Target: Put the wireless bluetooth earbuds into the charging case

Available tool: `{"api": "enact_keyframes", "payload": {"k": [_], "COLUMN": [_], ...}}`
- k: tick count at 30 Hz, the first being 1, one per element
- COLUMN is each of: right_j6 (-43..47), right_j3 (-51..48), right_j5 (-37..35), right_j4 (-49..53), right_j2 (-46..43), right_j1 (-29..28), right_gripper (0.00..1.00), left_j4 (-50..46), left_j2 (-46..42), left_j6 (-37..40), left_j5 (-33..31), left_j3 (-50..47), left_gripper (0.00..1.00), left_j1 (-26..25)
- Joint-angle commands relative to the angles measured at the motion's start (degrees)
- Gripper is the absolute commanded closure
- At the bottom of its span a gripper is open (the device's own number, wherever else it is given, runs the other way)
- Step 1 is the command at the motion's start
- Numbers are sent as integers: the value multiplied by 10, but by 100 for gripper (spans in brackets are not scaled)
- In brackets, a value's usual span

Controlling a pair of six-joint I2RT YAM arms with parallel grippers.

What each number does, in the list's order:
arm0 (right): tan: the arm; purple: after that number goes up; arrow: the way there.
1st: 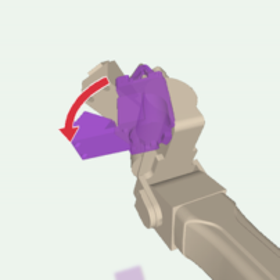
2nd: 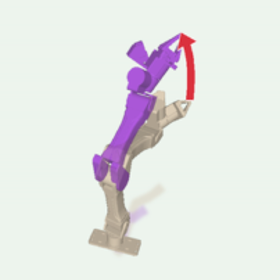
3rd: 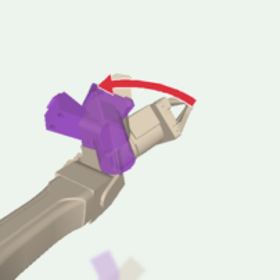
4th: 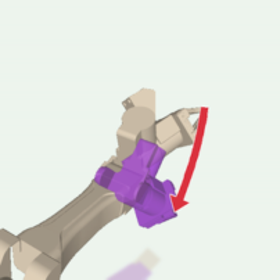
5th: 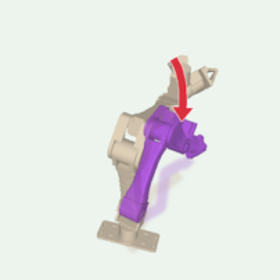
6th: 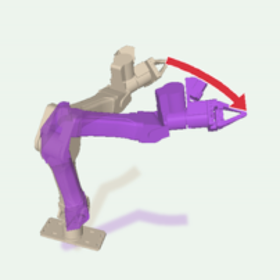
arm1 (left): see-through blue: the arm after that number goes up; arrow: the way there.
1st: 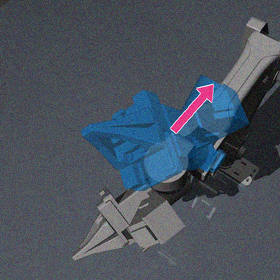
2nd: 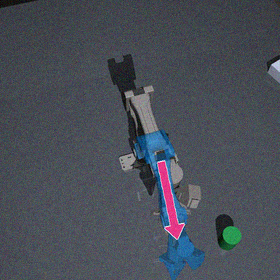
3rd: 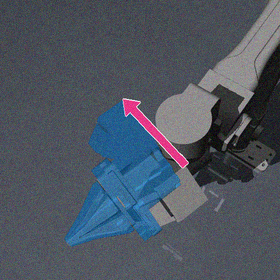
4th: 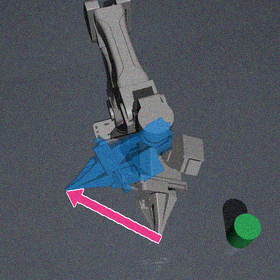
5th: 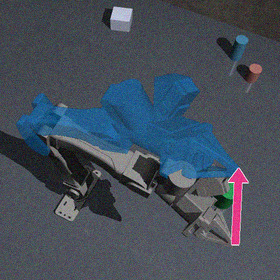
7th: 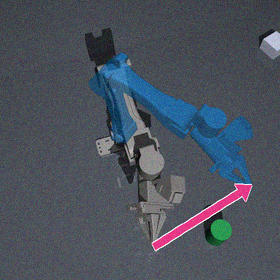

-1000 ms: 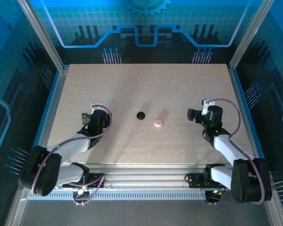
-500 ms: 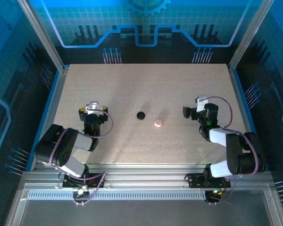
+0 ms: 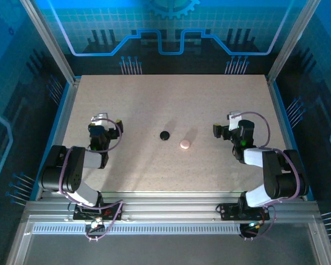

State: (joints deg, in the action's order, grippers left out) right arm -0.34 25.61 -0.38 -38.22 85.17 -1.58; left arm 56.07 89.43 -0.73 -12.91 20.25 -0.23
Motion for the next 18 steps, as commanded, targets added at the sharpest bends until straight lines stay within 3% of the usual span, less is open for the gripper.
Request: {"api": "enact_keyframes", "payload": {"k": [1, 18], "right_j6": [7, 7], "right_j3": [8, 7], "right_j5": [6, 6], "right_j4": [-18, -19], "right_j2": [7, 7], "right_j1": [-5, -5], "right_gripper": [0, 0], "left_j4": [-11, -20], "left_j2": [-8, -8], "left_j6": [-16, -9], "left_j5": [26, 39], "left_j3": [4, 8], "left_gripper": [1, 1], "left_j1": [1, 1]}}
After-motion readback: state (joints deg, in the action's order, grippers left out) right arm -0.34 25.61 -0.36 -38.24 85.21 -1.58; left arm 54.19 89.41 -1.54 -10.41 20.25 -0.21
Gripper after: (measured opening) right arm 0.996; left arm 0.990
